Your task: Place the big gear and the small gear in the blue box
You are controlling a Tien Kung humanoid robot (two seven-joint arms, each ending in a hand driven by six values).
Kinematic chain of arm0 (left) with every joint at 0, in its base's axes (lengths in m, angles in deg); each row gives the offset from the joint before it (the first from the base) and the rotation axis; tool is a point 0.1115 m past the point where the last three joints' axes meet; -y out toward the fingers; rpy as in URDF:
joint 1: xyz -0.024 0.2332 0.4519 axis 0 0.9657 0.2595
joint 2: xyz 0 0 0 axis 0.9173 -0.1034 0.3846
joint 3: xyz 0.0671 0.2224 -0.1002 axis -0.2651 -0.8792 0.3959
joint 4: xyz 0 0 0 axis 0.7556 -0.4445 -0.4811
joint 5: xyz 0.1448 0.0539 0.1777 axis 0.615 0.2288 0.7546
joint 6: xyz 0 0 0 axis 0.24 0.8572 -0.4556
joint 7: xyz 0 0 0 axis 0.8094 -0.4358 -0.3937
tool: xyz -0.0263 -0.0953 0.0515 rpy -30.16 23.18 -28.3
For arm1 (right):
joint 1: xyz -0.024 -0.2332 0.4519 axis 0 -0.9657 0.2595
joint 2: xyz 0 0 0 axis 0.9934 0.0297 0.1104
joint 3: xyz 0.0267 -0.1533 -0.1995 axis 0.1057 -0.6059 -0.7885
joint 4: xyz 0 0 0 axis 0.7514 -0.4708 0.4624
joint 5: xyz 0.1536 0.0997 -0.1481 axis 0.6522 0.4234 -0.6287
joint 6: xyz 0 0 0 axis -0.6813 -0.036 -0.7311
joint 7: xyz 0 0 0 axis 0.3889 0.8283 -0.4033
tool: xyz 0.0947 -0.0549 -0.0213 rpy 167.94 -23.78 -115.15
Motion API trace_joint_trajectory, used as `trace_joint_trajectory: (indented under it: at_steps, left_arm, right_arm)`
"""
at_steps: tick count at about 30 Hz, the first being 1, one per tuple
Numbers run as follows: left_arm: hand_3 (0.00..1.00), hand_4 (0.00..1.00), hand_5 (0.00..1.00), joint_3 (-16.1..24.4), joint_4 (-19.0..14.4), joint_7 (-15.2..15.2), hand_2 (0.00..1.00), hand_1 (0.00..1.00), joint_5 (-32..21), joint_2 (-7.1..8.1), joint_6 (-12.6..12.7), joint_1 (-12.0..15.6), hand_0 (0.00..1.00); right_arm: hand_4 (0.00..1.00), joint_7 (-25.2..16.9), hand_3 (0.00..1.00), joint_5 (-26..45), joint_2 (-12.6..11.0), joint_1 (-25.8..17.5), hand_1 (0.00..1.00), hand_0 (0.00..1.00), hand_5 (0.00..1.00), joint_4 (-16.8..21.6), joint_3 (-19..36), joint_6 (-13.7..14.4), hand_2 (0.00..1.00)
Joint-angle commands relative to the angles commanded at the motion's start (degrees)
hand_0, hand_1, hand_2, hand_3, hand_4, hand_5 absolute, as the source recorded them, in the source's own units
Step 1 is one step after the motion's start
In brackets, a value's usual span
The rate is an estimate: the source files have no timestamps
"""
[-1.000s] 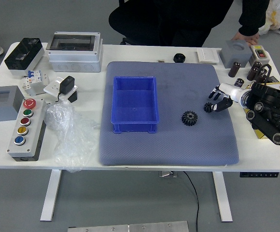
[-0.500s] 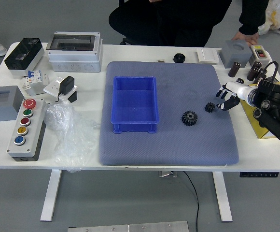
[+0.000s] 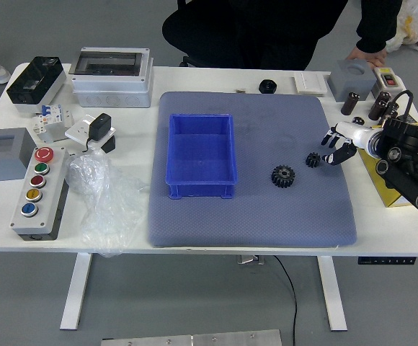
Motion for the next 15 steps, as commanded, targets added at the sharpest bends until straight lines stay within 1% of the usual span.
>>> trace_joint_trajectory:
  at_steps: [7, 15]
  left_arm:
    - [0.779, 0.594, 0.371, -0.06, 0.0, 0.02, 0.828, 0.827, -0.06, 0.11, -0.06, 0.09, 0.858]
    - [0.78, 0.595, 0.37, -0.05, 0.0, 0.07, 0.827, 0.826, -0.08, 0.08, -0.08, 0.07, 0.858]
  right_arm:
    - [0.663, 0.25, 0.728, 0.51, 0.65, 0.46, 0.554, 0.57, 0.173, -0.58, -0.2, -0.33, 0.735]
    - [0.661, 1.71, 0.726, -1.04, 0.73, -0.11, 0.555, 0.57, 0.175, 1.29, 1.4, -0.89, 0.735]
